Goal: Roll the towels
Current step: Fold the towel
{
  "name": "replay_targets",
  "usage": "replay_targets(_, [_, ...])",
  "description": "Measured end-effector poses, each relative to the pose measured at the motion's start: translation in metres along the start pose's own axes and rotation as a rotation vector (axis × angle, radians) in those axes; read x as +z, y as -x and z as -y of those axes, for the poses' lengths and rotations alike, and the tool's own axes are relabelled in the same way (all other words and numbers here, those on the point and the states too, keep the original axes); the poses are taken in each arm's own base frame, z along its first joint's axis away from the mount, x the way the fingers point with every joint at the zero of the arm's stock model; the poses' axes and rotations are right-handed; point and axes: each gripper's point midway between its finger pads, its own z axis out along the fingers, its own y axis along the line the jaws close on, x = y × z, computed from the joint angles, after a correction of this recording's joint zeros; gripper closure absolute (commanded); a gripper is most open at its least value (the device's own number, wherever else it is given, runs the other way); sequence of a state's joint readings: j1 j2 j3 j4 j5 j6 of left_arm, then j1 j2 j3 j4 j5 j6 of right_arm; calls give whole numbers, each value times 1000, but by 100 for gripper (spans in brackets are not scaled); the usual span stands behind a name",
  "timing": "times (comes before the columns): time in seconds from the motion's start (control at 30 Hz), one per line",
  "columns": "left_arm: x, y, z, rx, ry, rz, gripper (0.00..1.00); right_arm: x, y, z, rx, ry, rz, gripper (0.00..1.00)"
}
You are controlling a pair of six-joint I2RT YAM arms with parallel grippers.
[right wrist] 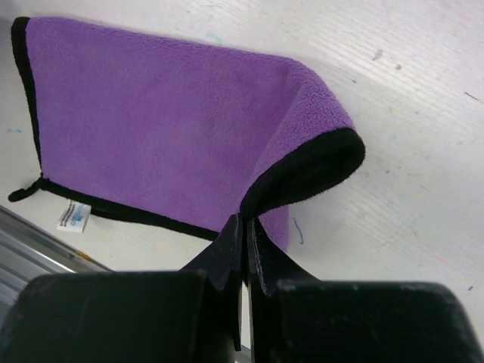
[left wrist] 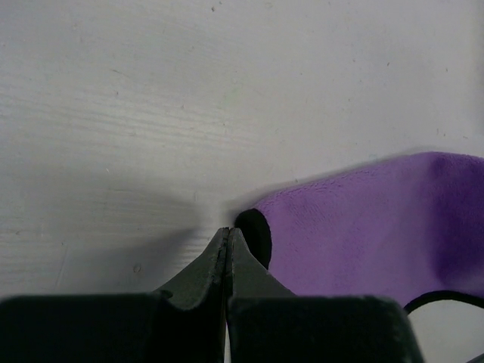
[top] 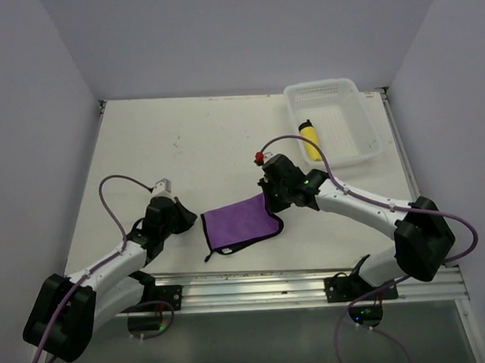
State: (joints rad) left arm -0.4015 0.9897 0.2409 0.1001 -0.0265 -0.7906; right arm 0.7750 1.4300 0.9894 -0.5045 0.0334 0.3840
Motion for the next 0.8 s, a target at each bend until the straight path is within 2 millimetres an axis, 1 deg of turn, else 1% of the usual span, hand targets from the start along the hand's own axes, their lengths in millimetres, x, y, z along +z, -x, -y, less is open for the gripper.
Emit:
replay_targets(0.23, [5, -9, -3, 5, 6, -25, 100, 13, 1, -34, -51, 43, -25, 100])
replay_targets(0.67, [5, -13, -5, 8, 8, -34, 100, 42, 4, -99, -103, 144, -48, 100])
replay_targets(0.8, [5, -13, -5, 8, 9, -35, 100, 50, 1, -121, -120, 181, -57, 100])
